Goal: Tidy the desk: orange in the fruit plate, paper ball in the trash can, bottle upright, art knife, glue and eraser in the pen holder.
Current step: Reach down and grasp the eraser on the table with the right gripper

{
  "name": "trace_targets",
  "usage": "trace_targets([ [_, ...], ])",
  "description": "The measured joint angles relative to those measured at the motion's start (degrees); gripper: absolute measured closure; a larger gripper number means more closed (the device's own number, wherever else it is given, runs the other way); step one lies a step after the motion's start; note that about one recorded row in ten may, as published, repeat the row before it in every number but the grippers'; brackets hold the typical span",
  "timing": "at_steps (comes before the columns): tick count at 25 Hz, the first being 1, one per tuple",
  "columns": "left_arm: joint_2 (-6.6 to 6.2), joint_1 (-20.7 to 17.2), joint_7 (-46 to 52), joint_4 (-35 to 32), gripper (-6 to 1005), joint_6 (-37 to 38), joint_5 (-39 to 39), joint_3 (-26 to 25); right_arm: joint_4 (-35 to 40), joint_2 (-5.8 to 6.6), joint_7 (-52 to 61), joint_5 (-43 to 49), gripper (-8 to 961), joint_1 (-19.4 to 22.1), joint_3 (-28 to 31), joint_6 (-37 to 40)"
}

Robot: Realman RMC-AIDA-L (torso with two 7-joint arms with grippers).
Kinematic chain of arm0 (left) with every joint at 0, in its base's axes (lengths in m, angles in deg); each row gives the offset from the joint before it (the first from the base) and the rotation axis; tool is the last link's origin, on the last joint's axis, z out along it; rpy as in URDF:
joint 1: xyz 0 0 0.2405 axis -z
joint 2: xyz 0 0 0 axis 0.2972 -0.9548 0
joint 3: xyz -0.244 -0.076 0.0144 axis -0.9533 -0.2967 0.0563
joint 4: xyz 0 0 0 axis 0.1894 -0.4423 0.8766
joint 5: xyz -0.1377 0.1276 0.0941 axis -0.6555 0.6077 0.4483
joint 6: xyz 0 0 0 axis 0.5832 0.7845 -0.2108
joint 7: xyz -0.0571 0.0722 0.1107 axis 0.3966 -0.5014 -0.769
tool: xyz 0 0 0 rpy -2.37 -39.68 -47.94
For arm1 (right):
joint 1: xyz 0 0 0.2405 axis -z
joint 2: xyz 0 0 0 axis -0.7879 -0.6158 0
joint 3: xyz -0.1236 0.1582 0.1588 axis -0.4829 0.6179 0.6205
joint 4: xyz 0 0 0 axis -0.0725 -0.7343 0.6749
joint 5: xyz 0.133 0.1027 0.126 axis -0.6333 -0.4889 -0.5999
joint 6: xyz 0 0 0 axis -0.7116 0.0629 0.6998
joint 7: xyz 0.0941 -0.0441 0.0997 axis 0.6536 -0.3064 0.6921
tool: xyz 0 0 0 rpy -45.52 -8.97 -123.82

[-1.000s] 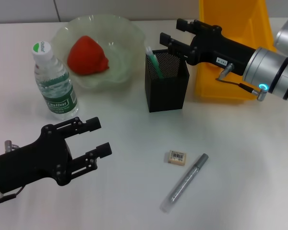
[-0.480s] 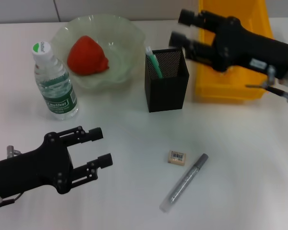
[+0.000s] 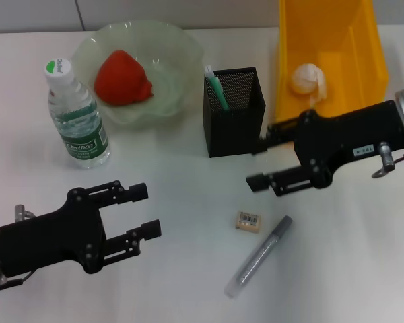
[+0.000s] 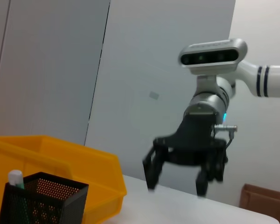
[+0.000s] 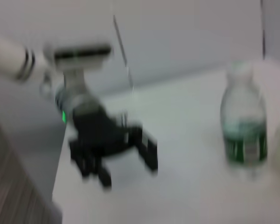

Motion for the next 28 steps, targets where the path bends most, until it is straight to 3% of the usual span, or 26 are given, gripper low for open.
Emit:
trace_targets([
  [3, 0.00, 0.1, 0.2, 0.0, 351, 0.0, 0.0, 0.0, 1.0, -0.17, 3.6, 7.5, 297, -2.9, -0.1, 0.8],
  [5, 0.00, 0.1, 0.2, 0.0, 350, 0.0, 0.0, 0.0, 1.4, -0.91, 4.9, 14.1, 297, -5.7, -0.6, 0.8],
  [9, 0.01, 0.3, 1.0, -0.1, 328, -0.4, 0.1, 0.0, 1.2, -1.22, 5.9, 17.0, 298, -7.2, -4.5, -0.1],
  [15, 0.42, 0.0, 0.6, -0.3, 194, -1.6, 0.3, 0.0, 1.3, -1.25, 7.4, 18.3, 299, -8.3, -13.6, -4.8],
  [28, 0.47, -0.2, 0.6, -0.1, 194, -1.7, 0.2, 0.0, 0.1, -1.63, 7.2, 18.5, 301, -8.5, -25.0, -13.0],
])
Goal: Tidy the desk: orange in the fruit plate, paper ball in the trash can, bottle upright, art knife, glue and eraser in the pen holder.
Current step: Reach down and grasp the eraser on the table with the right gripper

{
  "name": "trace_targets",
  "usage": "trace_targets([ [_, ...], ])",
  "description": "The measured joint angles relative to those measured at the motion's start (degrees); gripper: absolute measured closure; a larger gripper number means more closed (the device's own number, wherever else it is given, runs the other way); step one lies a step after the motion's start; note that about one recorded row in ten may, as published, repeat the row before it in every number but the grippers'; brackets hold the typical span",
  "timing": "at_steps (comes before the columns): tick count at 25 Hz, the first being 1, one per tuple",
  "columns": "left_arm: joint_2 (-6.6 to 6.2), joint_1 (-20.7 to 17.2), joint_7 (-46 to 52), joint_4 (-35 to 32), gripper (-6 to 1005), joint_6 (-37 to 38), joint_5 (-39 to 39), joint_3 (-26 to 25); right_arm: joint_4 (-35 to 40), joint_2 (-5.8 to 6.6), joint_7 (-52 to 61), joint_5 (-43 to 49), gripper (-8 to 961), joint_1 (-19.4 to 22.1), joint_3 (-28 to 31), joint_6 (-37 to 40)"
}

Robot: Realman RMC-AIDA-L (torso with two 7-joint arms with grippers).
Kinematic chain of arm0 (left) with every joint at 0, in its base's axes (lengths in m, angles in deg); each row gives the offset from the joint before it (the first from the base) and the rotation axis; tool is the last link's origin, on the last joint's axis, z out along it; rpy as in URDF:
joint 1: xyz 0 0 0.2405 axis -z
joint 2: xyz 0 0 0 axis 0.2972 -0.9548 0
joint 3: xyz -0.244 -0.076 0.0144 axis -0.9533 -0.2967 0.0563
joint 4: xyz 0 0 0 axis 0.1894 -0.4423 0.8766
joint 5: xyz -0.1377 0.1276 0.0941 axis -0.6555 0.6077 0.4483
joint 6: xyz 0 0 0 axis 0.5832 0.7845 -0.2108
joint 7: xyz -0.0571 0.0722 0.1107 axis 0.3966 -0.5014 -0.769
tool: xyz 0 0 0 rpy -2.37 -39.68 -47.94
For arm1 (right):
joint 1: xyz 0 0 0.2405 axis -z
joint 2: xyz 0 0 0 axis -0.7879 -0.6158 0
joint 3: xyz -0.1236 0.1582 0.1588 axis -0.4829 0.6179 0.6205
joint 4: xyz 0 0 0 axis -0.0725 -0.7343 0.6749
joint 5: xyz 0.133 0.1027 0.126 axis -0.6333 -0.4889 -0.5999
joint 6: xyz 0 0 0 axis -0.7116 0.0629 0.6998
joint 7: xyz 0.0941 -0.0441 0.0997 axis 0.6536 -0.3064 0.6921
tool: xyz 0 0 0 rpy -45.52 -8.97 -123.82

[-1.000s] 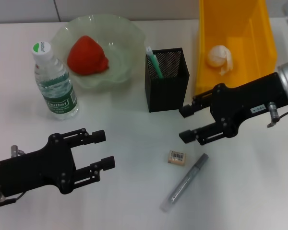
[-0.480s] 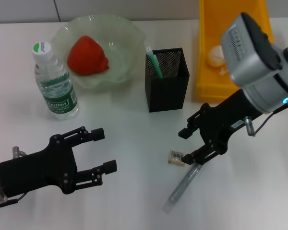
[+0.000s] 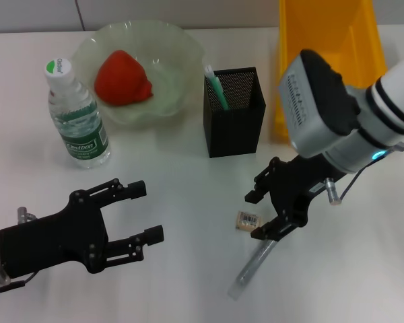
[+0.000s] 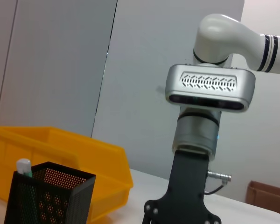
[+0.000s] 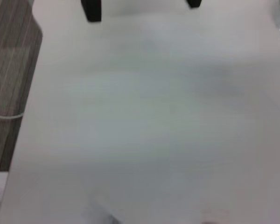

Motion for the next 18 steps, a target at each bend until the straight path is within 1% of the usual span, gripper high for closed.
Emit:
trace_targets([
  [11, 0.06, 0.0, 0.0, 0.1, 195, -0.1, 0.0, 0.0, -0.9, -0.19, 0.1, -0.6, 304, 0.4, -2.0, -3.5],
  [16, 0.06, 0.0, 0.0, 0.1, 195, -0.1, 0.0, 0.0, -1.4, -0.20, 0.0, -1.7, 496, 0.5, -3.3, -4.4],
  [18, 0.06, 0.0, 0.0, 0.1, 195, -0.1, 0.0, 0.0, -1.6, -0.20, 0.0, -1.7, 530, 0.5, -3.3, -4.5],
])
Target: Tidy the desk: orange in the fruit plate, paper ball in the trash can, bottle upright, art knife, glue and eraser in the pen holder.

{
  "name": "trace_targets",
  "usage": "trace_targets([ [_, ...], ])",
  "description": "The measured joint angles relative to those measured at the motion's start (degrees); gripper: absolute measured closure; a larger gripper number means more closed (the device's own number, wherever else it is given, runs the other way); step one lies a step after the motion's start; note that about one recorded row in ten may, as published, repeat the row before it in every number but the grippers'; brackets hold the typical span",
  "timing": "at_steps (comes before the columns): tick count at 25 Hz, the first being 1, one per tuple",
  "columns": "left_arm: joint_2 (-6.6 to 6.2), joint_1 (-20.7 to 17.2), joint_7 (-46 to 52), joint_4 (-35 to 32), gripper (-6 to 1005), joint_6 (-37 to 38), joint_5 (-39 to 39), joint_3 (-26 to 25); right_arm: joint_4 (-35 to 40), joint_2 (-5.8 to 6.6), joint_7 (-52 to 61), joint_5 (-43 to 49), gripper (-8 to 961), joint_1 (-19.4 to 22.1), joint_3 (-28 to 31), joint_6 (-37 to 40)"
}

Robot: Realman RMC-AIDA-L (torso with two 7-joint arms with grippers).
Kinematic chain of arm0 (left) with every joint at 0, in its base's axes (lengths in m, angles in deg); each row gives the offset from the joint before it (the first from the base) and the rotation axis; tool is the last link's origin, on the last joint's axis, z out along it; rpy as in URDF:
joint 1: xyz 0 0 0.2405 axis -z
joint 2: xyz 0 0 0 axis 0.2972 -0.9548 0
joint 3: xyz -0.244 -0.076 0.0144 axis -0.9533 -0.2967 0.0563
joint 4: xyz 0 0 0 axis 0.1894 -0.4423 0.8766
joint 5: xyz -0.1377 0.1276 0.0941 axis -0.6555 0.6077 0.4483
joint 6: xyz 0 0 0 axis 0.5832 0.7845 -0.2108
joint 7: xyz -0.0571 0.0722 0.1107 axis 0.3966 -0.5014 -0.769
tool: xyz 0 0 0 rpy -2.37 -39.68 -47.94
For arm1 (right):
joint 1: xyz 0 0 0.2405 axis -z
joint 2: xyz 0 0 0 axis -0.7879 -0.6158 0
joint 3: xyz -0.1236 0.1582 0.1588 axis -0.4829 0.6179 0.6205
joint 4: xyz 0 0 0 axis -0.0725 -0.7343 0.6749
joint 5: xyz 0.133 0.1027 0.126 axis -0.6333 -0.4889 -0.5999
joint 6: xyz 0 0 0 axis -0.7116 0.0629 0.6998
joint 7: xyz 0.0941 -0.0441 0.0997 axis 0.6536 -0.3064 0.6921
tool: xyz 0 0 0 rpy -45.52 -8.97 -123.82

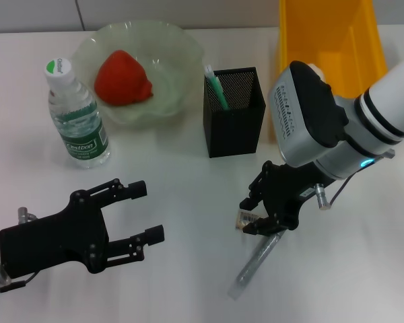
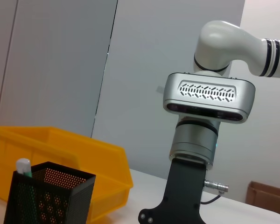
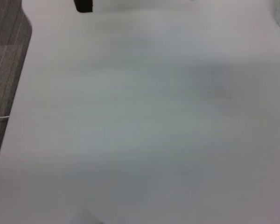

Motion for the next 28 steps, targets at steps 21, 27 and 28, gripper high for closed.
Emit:
trace_targets([
  [21, 0.00, 0.1, 0.0, 0.0, 195, 0.4, -0.1, 0.0, -0.5, 0.03, -0.2, -1.7, 599, 0.2, -2.4, -2.5],
  [27, 0.00, 0.0, 0.0, 0.0, 195, 0.5, -0.2, 0.0, 0.4, 0.25, -0.3, -3.6, 684, 0.6, -1.2, -2.0],
  [28, 0.00, 0.0, 0.0, 0.0, 195, 0.5, -0.2, 0.0, 0.5, 0.31, -0.7, -4.4, 703, 0.7, 0.2, -1.3],
])
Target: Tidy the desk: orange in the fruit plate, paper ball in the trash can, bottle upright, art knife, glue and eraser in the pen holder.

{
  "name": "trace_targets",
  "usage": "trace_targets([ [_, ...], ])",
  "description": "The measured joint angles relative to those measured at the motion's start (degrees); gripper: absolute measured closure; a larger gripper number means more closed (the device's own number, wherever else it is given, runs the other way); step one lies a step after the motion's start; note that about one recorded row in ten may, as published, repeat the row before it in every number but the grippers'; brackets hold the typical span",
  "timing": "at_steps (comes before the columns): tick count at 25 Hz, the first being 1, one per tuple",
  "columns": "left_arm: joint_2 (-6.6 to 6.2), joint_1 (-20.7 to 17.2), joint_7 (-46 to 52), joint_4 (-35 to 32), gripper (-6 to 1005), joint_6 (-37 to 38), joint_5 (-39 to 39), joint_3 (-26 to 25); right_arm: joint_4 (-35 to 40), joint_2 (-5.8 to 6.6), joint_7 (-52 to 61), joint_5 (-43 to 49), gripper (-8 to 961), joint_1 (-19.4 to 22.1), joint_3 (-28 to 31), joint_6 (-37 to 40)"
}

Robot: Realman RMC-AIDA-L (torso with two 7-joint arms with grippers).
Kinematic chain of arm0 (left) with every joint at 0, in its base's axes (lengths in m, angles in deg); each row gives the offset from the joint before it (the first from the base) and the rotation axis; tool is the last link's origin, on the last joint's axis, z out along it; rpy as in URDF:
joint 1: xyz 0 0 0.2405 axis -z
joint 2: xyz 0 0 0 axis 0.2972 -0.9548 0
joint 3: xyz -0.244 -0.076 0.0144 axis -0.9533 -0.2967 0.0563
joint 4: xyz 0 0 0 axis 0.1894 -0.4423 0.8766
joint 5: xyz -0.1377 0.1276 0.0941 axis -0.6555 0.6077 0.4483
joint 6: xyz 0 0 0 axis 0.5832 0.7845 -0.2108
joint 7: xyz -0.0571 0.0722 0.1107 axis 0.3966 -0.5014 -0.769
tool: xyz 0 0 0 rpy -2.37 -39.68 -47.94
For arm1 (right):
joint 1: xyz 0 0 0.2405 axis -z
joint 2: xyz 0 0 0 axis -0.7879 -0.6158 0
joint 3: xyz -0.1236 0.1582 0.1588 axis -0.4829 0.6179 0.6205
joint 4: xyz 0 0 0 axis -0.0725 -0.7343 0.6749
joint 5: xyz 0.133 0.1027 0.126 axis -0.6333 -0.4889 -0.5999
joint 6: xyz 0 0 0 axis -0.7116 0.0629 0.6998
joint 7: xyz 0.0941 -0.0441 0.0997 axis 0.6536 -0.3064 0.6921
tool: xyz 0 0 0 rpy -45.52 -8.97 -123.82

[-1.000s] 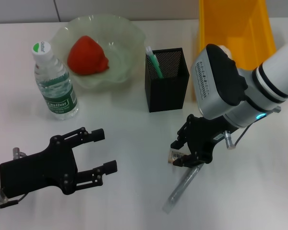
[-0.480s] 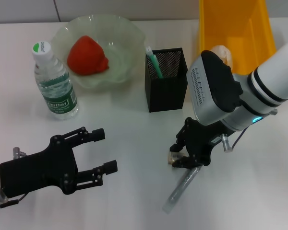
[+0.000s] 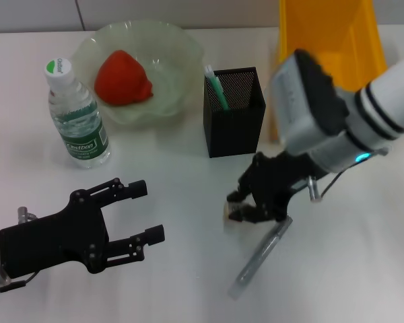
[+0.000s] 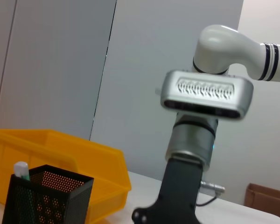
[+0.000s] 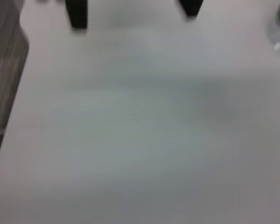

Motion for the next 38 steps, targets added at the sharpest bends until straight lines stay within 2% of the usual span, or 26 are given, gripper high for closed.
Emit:
trace_targets([
  [1, 0.00, 0.0, 0.0, 0.0, 195, 0.0, 0.0, 0.0, 0.3, 0.10, -1.8, -2.2, 703, 0.4, 4.5, 2.4],
  [2, 0.00, 0.0, 0.0, 0.0, 195, 0.0, 0.0, 0.0, 0.3, 0.10, -1.8, -2.2, 703, 0.4, 4.5, 2.4],
  [6, 0.00, 0.0, 0.0, 0.0, 195, 0.1, -0.1, 0.0, -0.4, 0.13, -9.7, -9.6, 704, 3.4, 15.7, 8.0],
  [12, 0.00, 0.1, 0.0, 0.0, 196, 0.1, -0.1, -0.1, -4.3, 0.21, -18.0, -18.3, 704, 7.2, 19.7, 10.1],
  [17, 0.00, 0.2, 0.0, 0.2, 196, 0.1, -0.2, -0.4, -12.1, 0.26, -27.2, -25.7, 704, 9.4, 23.6, 11.6],
  [23, 0.00, 0.5, 0.0, 0.5, 196, 0.1, -0.3, -0.4, -17.4, 0.32, -33.7, -27.4, 703, 10.3, 29.5, 15.8],
  [38, 0.00, 0.5, 0.0, 0.5, 196, 0.1, -0.3, -0.4, -19.4, 0.31, -36.4, -30.7, 704, 11.9, 32.2, 16.1],
])
